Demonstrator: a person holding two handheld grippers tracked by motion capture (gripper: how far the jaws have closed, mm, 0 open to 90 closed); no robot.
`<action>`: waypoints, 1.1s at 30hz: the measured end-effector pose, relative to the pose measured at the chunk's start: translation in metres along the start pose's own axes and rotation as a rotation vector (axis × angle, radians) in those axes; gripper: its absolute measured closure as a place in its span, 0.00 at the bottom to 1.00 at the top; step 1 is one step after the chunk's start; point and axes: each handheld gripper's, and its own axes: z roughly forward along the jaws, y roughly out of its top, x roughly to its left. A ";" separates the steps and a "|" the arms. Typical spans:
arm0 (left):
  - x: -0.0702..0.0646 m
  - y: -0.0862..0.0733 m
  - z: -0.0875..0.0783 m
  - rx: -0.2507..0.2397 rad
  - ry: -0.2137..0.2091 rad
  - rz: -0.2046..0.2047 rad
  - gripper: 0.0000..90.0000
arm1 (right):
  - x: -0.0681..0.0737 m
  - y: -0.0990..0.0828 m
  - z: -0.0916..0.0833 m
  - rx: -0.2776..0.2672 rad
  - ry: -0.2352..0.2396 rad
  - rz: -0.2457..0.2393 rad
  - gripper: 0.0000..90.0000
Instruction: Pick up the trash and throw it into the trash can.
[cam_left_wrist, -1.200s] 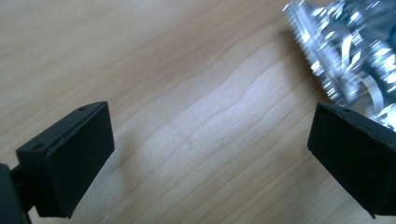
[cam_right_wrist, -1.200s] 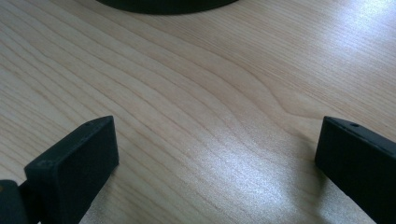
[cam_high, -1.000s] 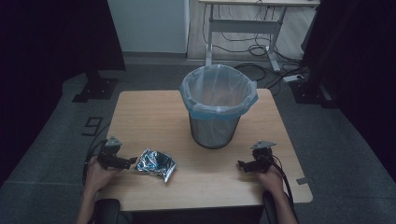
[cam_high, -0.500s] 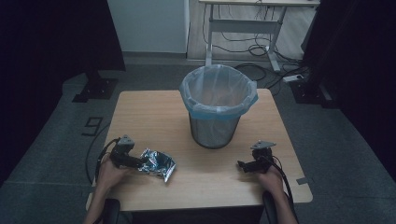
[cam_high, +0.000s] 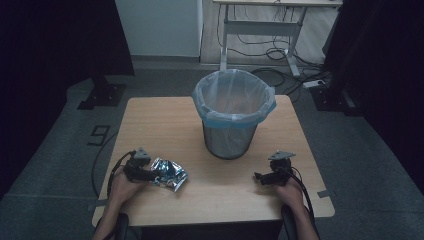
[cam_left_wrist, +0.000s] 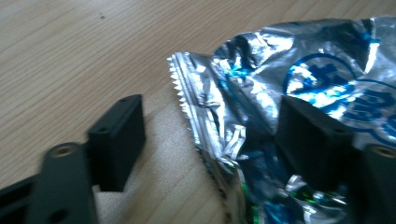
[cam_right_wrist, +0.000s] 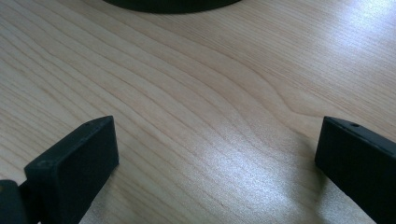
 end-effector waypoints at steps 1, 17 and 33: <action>0.000 0.000 0.000 0.000 0.000 0.000 0.40 | 0.000 0.000 0.000 0.000 0.000 0.000 0.00; -0.006 0.006 -0.003 0.028 -0.019 0.029 0.95 | 0.001 0.000 0.000 0.000 0.004 -0.004 0.00; 0.006 0.016 -0.008 0.032 -0.094 -0.058 0.95 | 0.001 0.000 0.000 0.000 0.004 -0.004 0.00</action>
